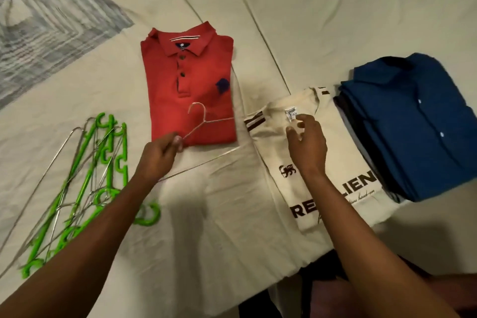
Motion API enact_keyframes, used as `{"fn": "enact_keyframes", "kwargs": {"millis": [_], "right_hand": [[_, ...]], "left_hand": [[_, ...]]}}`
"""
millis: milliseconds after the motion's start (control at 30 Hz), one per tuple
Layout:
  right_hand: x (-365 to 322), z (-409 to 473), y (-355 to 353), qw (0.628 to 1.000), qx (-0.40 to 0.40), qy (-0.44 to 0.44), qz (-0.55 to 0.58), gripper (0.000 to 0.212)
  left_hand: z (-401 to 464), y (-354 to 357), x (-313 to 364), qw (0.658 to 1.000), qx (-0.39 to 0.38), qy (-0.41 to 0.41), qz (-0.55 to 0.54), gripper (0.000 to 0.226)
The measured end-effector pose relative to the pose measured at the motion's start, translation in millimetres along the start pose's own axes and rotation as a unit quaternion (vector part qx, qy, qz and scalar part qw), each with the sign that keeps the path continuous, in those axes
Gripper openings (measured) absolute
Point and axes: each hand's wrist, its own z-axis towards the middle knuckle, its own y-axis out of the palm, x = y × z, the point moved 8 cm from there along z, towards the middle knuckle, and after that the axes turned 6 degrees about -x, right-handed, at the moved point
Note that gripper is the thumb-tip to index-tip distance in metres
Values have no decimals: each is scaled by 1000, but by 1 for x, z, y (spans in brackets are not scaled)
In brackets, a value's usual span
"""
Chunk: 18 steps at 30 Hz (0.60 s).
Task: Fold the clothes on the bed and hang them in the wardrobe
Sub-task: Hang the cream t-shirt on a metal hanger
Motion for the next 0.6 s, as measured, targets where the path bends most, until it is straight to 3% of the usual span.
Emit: {"fn": "enact_keyframes", "kwargs": {"millis": [100, 200, 333, 433, 500, 600], "right_hand": [[18, 4, 18, 997, -48, 65, -21, 30], [13, -1, 56, 985, -129, 19, -113, 40], [-8, 7, 84, 973, -82, -26, -214, 74], [-18, 22, 101, 961, -39, -50, -271, 99], [-20, 33, 110, 956, -59, -48, -285, 91], [-19, 43, 103, 964, -63, -24, -258, 55]], "left_hand": [[11, 5, -30, 991, 41, -114, -56, 31], [19, 12, -52, 977, 77, -180, -88, 34], [31, 26, -52, 961, 90, -219, -142, 30], [41, 29, -40, 955, 81, -204, -197, 25], [48, 31, -29, 952, 56, -183, -240, 17], [57, 36, -18, 940, 13, -179, -291, 15]]}}
